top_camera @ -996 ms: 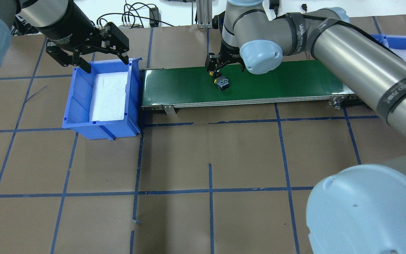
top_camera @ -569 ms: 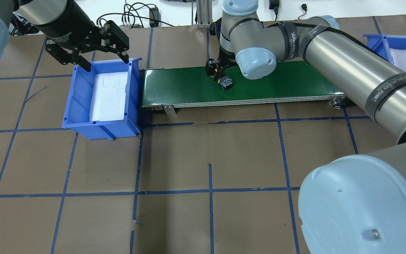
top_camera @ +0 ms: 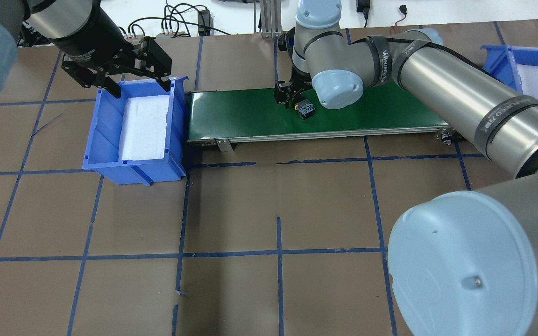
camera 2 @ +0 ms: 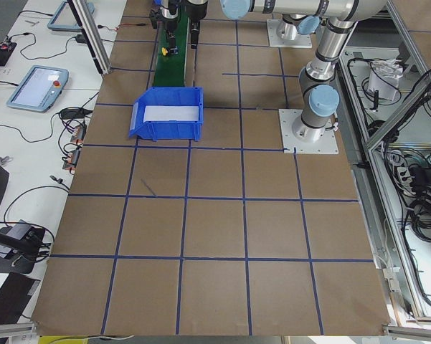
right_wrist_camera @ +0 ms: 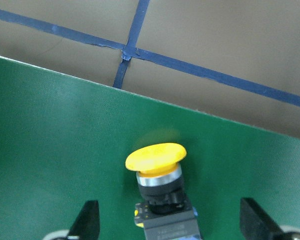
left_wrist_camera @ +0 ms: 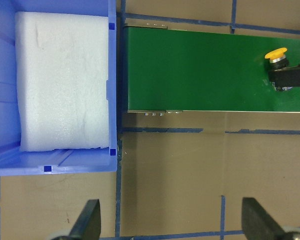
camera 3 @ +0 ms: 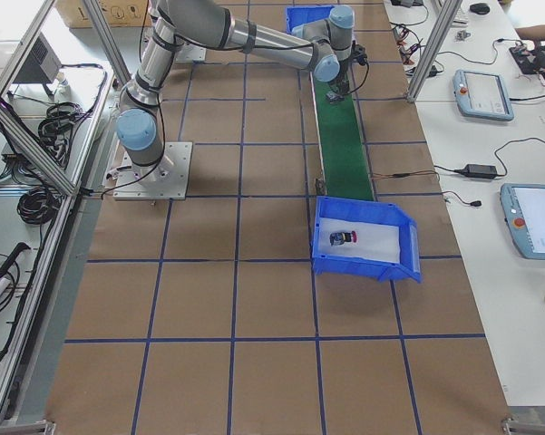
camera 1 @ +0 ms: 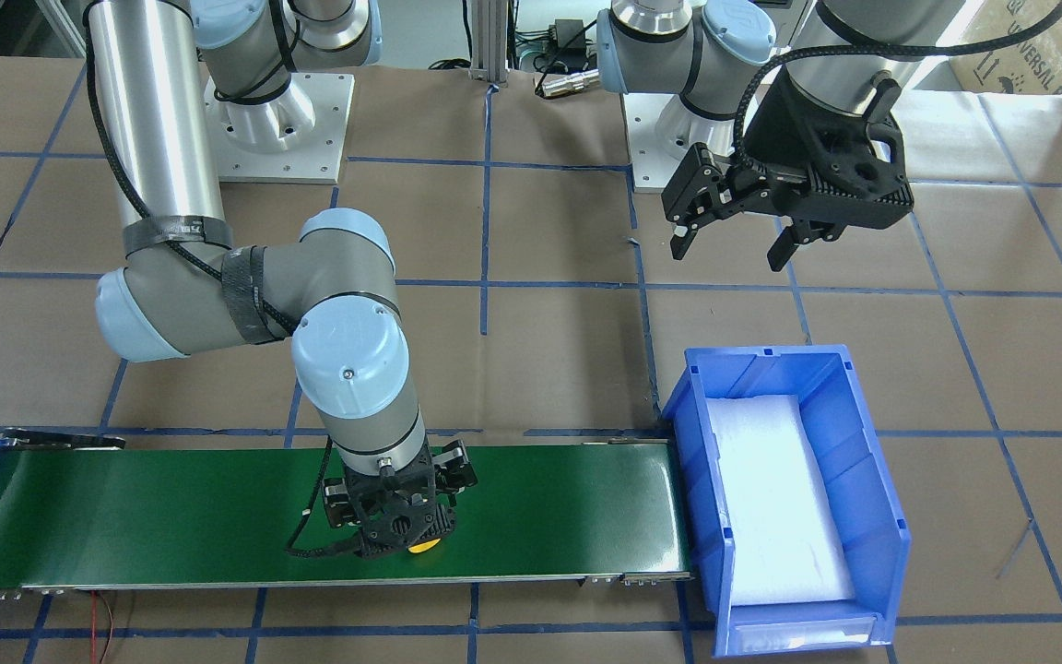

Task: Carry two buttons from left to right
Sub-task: 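Grasp the yellow-capped button with the right gripper and lift it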

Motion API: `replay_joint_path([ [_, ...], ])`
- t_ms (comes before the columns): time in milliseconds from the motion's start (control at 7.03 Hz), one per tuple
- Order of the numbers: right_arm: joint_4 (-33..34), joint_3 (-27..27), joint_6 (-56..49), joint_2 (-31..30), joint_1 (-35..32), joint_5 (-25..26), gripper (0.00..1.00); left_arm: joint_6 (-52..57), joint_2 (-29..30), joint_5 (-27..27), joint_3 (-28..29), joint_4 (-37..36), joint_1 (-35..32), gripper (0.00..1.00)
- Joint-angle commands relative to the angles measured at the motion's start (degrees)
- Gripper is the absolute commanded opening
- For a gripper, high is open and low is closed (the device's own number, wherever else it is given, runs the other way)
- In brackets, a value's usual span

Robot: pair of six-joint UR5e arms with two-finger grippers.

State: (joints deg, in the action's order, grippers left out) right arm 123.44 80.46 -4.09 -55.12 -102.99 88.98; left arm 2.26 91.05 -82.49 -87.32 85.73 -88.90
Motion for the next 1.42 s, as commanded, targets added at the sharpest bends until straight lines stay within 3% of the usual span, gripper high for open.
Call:
replay_joint_path([
  [0,0.4,0.0,-2.3,0.2,0.6,0.3,0.84,1.1,0.1,-1.2,1.2,-0.2,0.1,1.00],
  [427,0.0,0.0,-2.4,-0.1,1.0,0.7,0.45,-0.8,0.0,-1.9,1.0,0.1,0.1,1.00],
  [569,-0.3,0.0,-3.2,-0.2,1.0,1.4,0.26,-0.7,0.1,-6.2,0.7,0.0,0.1,1.00],
  [711,-0.4,0.0,-3.5,-0.2,1.1,1.5,0.16,-0.7,0.1,-6.7,0.4,0.0,0.0,1.00],
  [854,-0.5,0.0,-3.6,-0.3,1.6,1.5,0.09,-0.7,0.0,-6.8,0.6,0.0,0.0,1.00],
  [1281,-2.6,-1.4,-5.9,-2.8,6.1,1.3,0.09,-0.7,-0.1,-7.0,0.1,-0.4,0.0,1.00],
])
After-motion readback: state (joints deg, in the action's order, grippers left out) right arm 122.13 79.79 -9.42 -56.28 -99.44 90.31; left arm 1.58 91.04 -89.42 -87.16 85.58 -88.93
